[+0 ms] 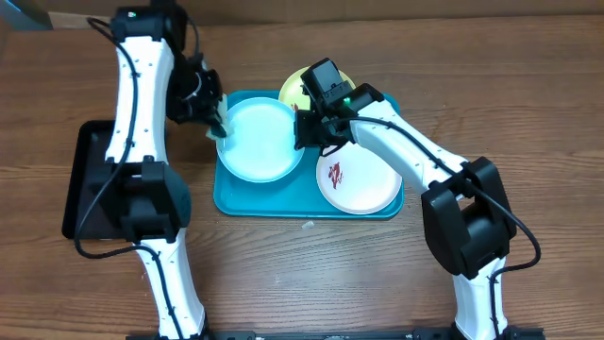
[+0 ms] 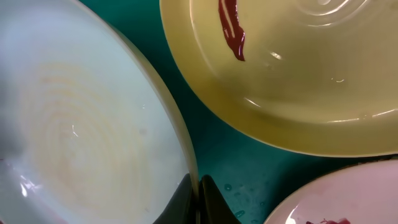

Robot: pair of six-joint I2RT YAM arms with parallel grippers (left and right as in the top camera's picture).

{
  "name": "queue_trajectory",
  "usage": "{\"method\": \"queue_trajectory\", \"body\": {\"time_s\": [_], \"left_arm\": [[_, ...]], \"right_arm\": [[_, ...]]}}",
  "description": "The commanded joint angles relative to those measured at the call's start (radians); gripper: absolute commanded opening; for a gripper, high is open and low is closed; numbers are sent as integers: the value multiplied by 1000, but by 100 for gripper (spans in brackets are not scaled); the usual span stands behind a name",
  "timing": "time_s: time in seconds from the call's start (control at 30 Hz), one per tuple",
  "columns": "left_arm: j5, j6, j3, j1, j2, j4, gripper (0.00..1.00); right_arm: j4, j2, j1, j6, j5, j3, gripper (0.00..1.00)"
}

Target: Clean dirty plates on tray and stack at the side

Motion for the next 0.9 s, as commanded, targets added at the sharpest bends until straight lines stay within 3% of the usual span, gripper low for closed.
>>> {"method": "queue_trajectory", "body": {"time_s": [0.0, 0.37, 0.87], "left_arm": [[11, 18, -85, -8, -25, 20, 4], [105, 98, -311, -27, -25, 182, 4], [115, 47, -462, -80, -25, 363, 4]], "right_arm": [[6, 26, 16, 51, 56, -10, 4], [21, 30, 18, 107, 85, -66, 4], [81, 30, 44, 107, 90, -102, 4]]}}
